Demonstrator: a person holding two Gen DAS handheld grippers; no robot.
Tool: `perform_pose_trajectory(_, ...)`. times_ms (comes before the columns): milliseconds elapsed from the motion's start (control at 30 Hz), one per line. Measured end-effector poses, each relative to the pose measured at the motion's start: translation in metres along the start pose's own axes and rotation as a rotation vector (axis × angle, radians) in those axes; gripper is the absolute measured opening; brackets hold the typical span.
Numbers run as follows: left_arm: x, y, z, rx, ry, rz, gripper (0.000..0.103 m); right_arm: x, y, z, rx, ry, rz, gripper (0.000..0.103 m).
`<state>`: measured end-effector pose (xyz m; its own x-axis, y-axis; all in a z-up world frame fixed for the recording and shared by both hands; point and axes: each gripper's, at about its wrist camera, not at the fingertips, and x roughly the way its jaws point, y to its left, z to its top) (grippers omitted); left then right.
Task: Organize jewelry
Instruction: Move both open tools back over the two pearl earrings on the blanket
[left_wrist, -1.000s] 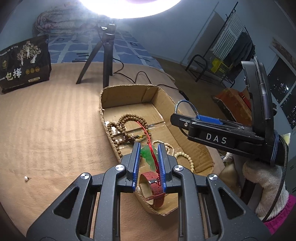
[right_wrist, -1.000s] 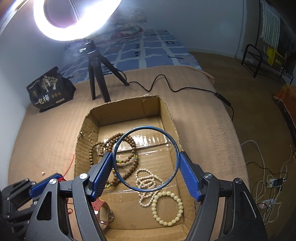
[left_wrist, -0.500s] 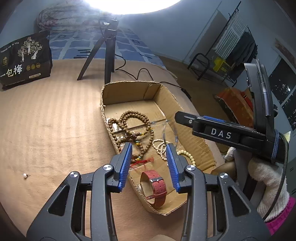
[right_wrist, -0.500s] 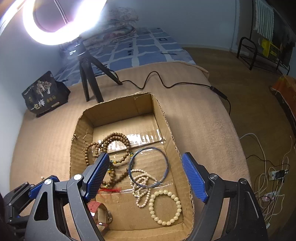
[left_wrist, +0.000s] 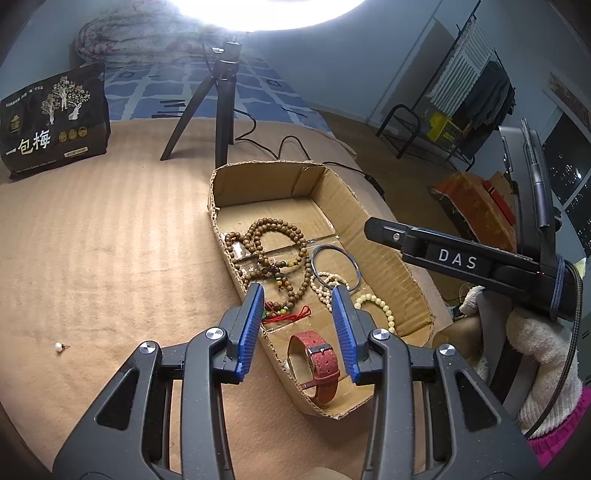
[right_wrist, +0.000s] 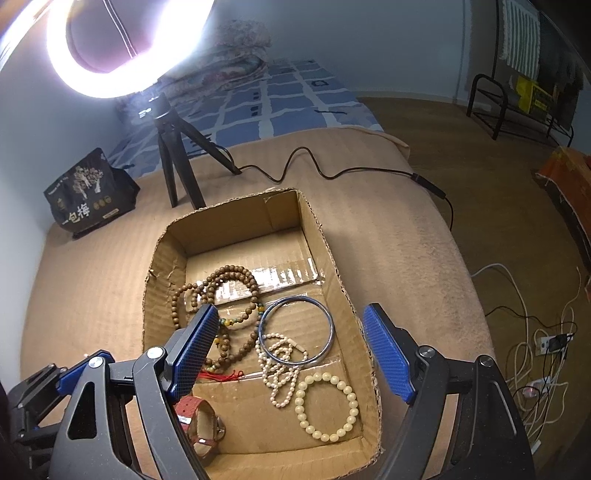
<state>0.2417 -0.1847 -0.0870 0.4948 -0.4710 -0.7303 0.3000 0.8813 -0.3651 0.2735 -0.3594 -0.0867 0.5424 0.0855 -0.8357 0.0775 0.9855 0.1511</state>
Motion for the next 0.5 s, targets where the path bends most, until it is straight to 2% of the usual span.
perform_pose_trajectory(267,-0.020,0.011,-0.002,0.001,-0.016,0.016,0.038,-0.015,0.010,-0.005,-0.010,-0.019,0.000,0.081)
perform_pose_trajectory(500,-0.042,0.033,-0.002,-0.003,-0.029,0.057,0.038,-0.031,0.037,-0.012,-0.066,-0.038,0.020,0.080)
